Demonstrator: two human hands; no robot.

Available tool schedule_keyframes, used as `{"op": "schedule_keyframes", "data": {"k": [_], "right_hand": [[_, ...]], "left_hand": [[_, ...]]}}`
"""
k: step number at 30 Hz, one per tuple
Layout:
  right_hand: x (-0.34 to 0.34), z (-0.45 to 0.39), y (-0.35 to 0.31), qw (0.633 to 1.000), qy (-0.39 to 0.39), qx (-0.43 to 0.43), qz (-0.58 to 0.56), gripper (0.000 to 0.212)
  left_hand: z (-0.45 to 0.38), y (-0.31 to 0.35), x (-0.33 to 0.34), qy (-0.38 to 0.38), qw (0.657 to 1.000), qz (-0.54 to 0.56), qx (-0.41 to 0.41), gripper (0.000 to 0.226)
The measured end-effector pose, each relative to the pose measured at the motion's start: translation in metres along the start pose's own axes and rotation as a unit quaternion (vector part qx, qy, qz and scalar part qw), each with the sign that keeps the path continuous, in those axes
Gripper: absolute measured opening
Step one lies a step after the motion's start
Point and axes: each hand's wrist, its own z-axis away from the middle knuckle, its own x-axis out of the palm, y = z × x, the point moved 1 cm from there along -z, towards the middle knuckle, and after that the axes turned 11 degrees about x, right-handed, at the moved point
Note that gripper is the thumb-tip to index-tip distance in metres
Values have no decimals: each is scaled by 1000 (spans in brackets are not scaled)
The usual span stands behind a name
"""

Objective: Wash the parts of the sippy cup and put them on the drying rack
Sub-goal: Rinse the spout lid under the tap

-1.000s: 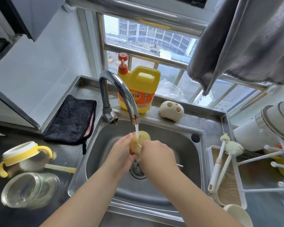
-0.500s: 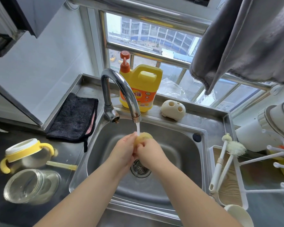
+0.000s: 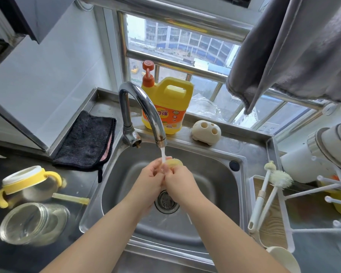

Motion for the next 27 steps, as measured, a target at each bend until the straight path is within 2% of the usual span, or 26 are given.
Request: {"op": "schedule_keyframes", "data": {"k": [3,5,8,11,14,16,18,21,24,27], "right_hand": [[0,4,6,999,16,10,26,31],[3,5,10,1000,0,29,11,29],[7,3,8,993,-52,62,-80,28],[6,3,2,970,-120,95,-192,33],[5,5,4,958,-146,121,-217,30],[8,6,5,984,-101,61,-136,29],[7,8,7,1000,-24,-18,-1,27],[0,11,11,985,14,-91,148,26],[-11,14,10,973,12,-79,217,28],[-19,10,5,977,15,-37,208,28]], "left_hand": [[-3,-1,-6,28,999,-11,37,25],[-4,-1,-8,41,998,-18,48,25],[1,-4,-3,11,999,7,30,23],[6,-4,-1,-11,999,52,12,28],[8,-4,-4,-23,997,69,11,25],[8,-4,-8,-22,997,79,15,24],[7,-4,-11,-25,996,82,18,23],[5,-5,-13,-25,997,67,19,25],[1,-4,-15,21,993,115,-2,26],[0,-1,-12,32,990,140,-9,25]]}}
